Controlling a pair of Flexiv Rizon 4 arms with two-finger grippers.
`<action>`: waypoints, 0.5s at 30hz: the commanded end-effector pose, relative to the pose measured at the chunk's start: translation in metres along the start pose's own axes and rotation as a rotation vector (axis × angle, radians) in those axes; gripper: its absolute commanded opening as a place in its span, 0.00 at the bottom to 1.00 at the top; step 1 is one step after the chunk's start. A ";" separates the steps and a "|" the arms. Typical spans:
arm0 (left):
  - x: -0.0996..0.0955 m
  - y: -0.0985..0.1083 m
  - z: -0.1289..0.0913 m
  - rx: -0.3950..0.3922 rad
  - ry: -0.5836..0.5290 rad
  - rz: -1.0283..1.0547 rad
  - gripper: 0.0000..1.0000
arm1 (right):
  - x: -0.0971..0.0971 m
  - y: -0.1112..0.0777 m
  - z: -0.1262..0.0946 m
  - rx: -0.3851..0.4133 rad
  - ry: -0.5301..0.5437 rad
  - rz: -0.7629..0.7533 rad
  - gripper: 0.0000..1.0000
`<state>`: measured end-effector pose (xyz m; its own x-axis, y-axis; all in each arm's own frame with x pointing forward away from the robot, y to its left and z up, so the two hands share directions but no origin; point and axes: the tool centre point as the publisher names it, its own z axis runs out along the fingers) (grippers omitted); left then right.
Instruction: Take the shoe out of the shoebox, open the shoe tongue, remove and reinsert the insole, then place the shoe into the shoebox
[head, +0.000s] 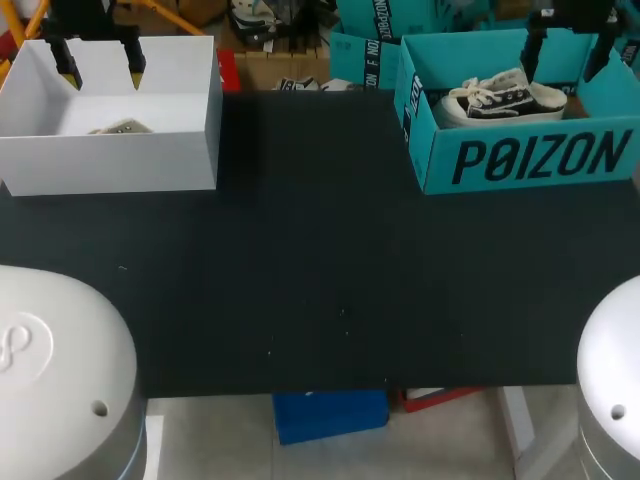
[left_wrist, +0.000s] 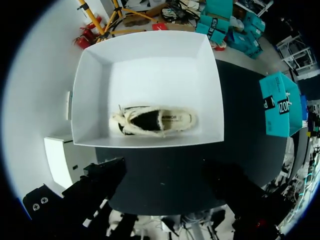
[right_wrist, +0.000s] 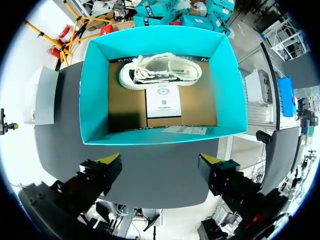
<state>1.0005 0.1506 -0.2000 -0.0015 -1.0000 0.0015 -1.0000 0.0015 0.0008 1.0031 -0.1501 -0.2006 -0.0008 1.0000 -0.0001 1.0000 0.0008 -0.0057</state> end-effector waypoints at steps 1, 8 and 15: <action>0.000 0.000 0.000 0.000 0.000 0.000 1.00 | -0.002 0.002 0.000 -0.015 -0.012 -0.037 1.00; 0.000 0.000 0.000 0.000 0.000 0.000 1.00 | -0.022 0.015 -0.004 -0.145 -0.040 -0.373 1.00; 0.000 0.000 0.000 0.000 0.000 0.000 1.00 | -0.031 0.028 -0.013 -0.202 -0.018 -0.760 1.00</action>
<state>1.0006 0.1509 -0.1998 -0.0024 -1.0000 0.0029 -1.0000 0.0024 0.0011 1.0335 -0.1760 -0.1904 -0.4083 0.9103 -0.0679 0.9025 0.4137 0.1196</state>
